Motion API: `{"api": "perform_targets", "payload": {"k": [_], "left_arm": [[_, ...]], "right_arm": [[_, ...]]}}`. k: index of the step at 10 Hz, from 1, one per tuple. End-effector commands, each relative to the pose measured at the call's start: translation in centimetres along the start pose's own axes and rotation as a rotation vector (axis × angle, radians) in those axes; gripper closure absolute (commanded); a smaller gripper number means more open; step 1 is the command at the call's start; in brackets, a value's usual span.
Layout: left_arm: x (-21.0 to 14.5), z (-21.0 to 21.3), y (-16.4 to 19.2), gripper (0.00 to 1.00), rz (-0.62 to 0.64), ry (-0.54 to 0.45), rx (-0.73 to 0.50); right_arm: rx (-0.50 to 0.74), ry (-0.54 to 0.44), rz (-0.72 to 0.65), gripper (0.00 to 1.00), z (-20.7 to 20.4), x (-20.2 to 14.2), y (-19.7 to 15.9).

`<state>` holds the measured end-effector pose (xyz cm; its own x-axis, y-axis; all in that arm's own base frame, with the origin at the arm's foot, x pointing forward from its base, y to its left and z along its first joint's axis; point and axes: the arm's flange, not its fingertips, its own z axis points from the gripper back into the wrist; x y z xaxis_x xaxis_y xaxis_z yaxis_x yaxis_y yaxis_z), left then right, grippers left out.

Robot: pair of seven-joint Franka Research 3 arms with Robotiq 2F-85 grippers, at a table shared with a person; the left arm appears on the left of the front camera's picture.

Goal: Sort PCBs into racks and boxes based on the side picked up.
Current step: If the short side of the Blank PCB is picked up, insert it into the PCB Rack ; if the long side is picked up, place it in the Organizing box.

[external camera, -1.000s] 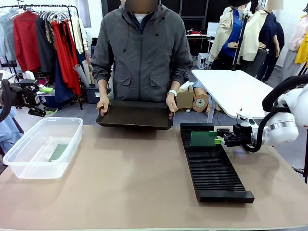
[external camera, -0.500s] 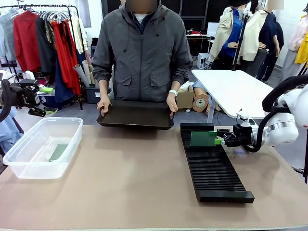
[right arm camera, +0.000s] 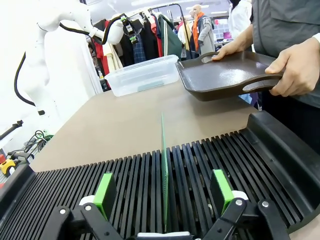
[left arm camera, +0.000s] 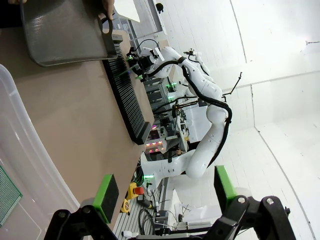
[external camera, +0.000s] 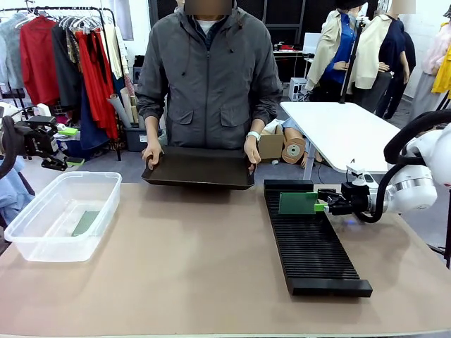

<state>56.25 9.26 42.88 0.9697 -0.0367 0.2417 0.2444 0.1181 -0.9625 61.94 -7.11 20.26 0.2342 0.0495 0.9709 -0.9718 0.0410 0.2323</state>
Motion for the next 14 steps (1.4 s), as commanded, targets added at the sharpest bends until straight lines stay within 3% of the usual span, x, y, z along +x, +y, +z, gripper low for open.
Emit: {"api": "perform_targets", "payload": {"k": [1, 6, 8, 11, 14], "left_arm": [[-0.1, 0.1, -0.1, 0.00, -0.001, 0.005, -0.007], [-0.1, 0.1, -0.1, 0.00, -0.001, 0.005, -0.007], [-0.1, 0.1, -0.1, 0.00, -0.001, 0.005, -0.007], [-0.1, 0.1, -0.1, 0.00, -0.001, 0.005, -0.007], [-0.1, 0.1, -0.1, 0.00, -0.001, 0.005, -0.007]], "right_arm": [[-0.001, 0.000, 0.000, 0.00, 0.0, 0.2, 0.0], [0.000, 0.000, 0.000, 0.00, 0.0, 0.0, 0.0], [0.054, -0.047, -0.016, 0.00, -0.4, 4.7, 1.5], [0.095, 0.000, -0.096, 0.00, -0.7, 9.6, 3.9], [0.169, -0.021, -0.358, 0.00, -1.4, 13.4, 9.2]]}}
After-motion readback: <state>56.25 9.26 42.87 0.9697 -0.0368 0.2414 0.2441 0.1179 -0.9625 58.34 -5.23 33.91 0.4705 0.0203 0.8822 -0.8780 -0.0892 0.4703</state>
